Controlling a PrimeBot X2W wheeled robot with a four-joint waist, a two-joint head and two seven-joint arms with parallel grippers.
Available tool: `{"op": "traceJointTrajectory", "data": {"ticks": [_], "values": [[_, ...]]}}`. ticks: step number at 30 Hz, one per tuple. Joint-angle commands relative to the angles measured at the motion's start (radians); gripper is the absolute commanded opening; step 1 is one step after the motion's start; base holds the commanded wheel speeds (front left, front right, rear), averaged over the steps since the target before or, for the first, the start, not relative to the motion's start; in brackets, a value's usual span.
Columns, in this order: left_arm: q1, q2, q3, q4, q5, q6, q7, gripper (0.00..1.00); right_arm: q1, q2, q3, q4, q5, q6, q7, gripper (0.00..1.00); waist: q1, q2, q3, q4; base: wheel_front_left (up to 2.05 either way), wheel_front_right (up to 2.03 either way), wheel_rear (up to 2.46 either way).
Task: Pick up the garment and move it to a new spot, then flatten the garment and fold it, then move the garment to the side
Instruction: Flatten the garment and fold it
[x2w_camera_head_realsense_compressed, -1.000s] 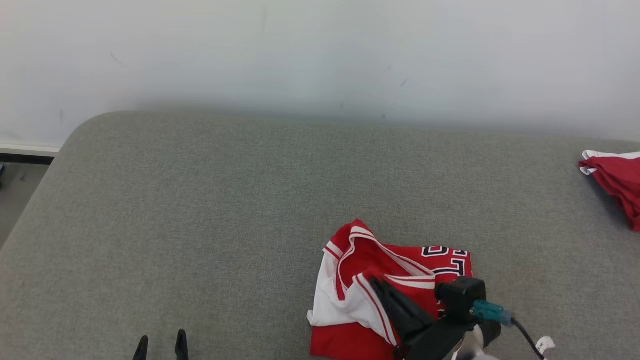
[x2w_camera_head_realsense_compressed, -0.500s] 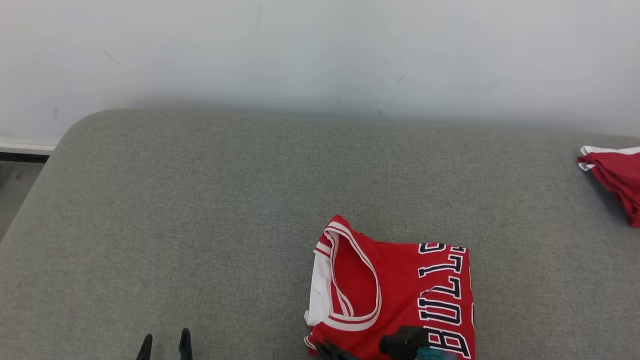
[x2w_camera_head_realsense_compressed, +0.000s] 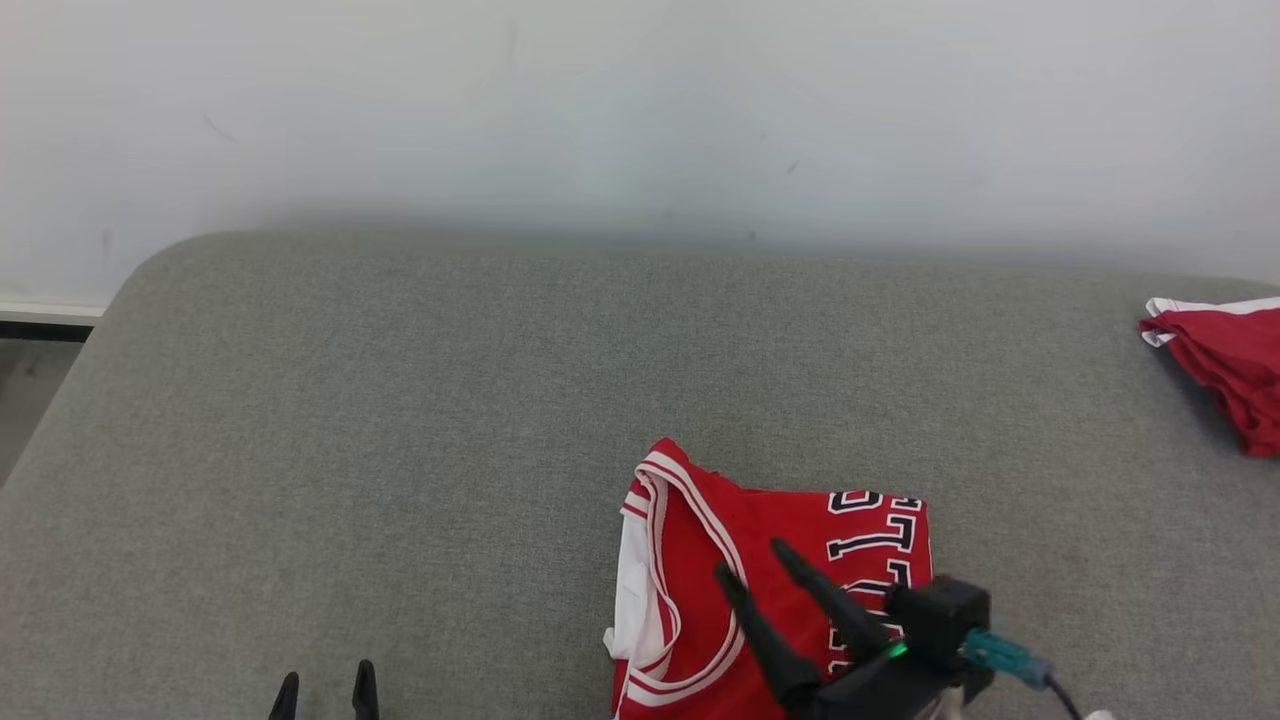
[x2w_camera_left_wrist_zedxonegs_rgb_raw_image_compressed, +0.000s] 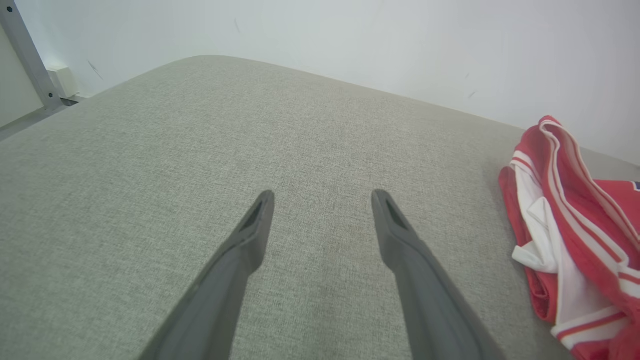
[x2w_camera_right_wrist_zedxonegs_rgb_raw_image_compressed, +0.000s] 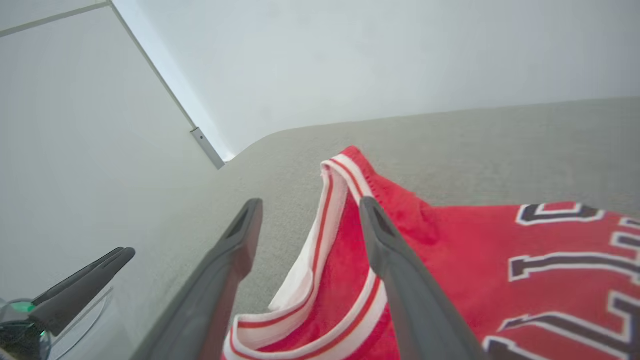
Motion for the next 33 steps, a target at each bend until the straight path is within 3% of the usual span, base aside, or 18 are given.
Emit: {"op": "traceJointTrajectory", "data": {"ticks": [1,8,15,24,33], "values": [[0.009,-0.001,0.003,-0.006,-0.008,0.001,-0.002,1.00,0.006,-0.020,-0.056,-0.001,-0.032,-0.002,-0.020,1.00,0.0000,0.0000,-0.004,-0.003,0.00,0.00,0.00],[0.025,-0.001,0.017,-0.014,-0.001,0.004,-0.002,1.00,0.088,-0.017,-0.324,-0.044,-0.159,-0.002,-0.040,1.00,0.0000,0.0000,-0.019,-0.020,0.00,0.00,0.00],[0.022,-0.001,0.022,-0.019,0.006,0.004,-0.002,1.00,0.201,0.044,-0.514,-0.142,-0.252,-0.002,-0.040,1.00,0.0000,0.0000,-0.023,-0.040,0.00,0.00,0.00],[0.043,-0.001,0.039,-0.077,0.040,0.009,-0.002,1.00,0.314,0.130,-0.681,-0.232,-0.311,-0.002,-0.041,1.00,0.0000,0.0000,-0.028,-0.083,0.00,0.00,0.00],[0.066,-0.001,0.034,-0.154,0.118,0.014,-0.002,1.00,0.371,0.154,-0.720,-0.233,-0.402,-0.002,-0.041,1.00,0.0000,0.0000,-0.030,-0.101,0.00,0.00,0.00]]}}
